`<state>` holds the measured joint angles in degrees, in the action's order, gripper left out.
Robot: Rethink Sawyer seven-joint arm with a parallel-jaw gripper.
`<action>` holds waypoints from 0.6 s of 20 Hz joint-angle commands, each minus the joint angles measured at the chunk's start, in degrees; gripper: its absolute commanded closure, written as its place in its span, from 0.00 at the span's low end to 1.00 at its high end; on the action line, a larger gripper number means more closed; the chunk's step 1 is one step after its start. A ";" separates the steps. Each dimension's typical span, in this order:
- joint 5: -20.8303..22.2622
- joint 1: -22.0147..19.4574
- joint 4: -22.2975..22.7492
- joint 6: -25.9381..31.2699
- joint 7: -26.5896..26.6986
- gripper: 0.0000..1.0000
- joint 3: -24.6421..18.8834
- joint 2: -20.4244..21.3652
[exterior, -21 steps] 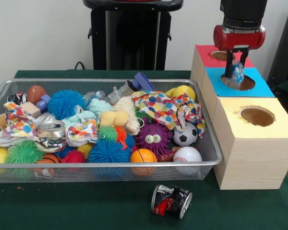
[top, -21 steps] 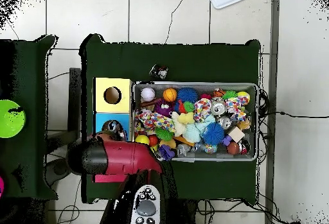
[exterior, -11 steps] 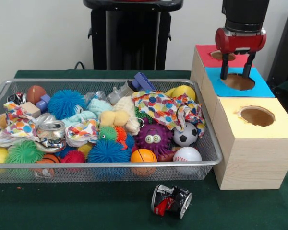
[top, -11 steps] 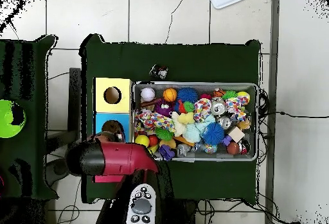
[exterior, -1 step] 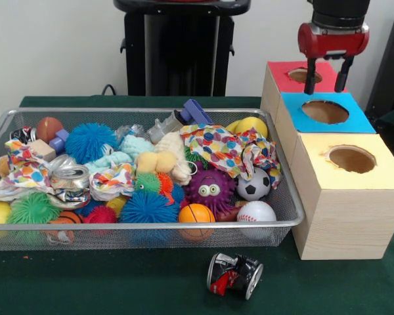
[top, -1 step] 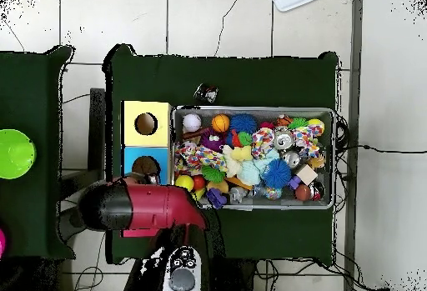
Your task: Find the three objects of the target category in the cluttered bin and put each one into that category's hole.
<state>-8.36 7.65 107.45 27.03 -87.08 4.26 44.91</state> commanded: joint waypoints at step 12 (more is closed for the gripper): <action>10.64 -11.58 -12.75 15.30 6.26 0.00 -6.16 0.67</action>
<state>-1.64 -0.14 100.41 36.72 -87.08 3.57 47.45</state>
